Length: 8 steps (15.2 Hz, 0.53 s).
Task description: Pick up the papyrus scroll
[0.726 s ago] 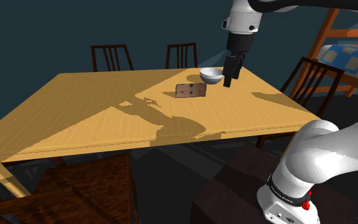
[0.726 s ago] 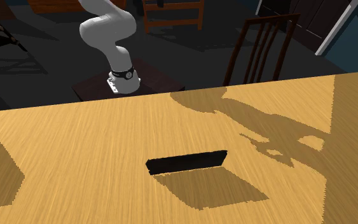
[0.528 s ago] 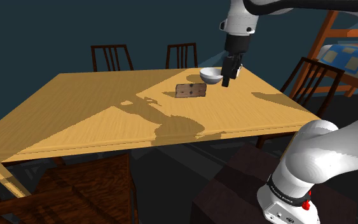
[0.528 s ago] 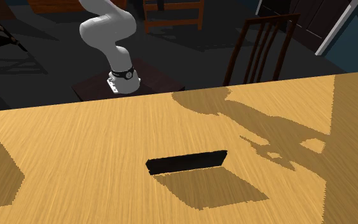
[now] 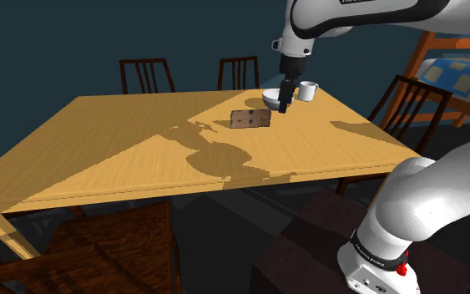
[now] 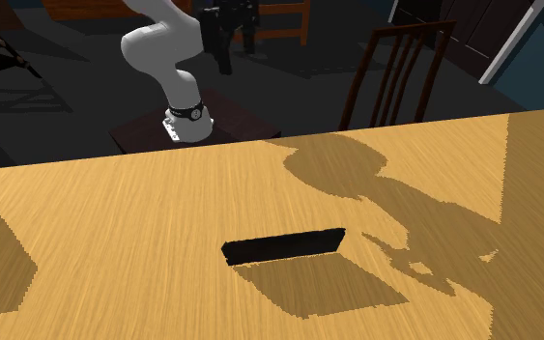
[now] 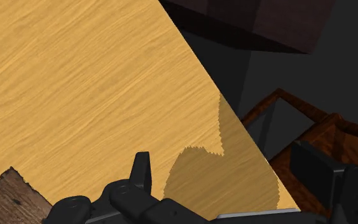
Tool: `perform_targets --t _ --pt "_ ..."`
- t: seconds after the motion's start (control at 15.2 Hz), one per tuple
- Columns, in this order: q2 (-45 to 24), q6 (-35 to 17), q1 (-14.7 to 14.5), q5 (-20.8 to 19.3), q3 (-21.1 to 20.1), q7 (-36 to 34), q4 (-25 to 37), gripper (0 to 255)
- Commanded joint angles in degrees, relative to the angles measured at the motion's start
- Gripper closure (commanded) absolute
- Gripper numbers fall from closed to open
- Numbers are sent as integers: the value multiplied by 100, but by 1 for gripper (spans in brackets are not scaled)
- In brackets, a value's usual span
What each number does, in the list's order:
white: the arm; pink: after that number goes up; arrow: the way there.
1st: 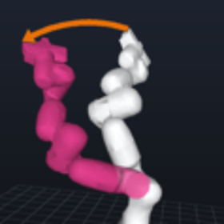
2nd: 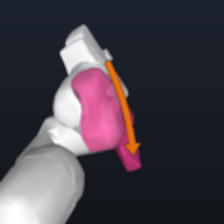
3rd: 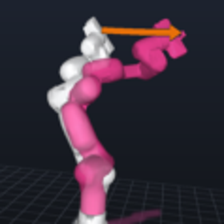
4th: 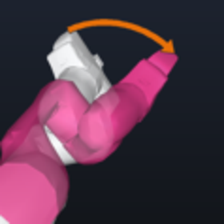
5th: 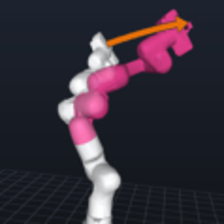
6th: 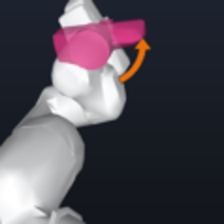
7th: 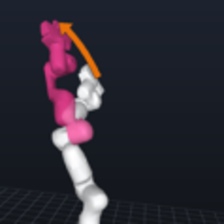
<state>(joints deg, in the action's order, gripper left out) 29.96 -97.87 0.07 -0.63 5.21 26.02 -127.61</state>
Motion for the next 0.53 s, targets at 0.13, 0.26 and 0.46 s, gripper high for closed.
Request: perform_targets --t 0.13,0.26,0.46 --pt "-742 -447 -61 -20 293 728 353 0" --pt "-1149 -643 -91 17 416 1082 584 0" --pt "-1782 -887 -133 122 576 1612 998 0"
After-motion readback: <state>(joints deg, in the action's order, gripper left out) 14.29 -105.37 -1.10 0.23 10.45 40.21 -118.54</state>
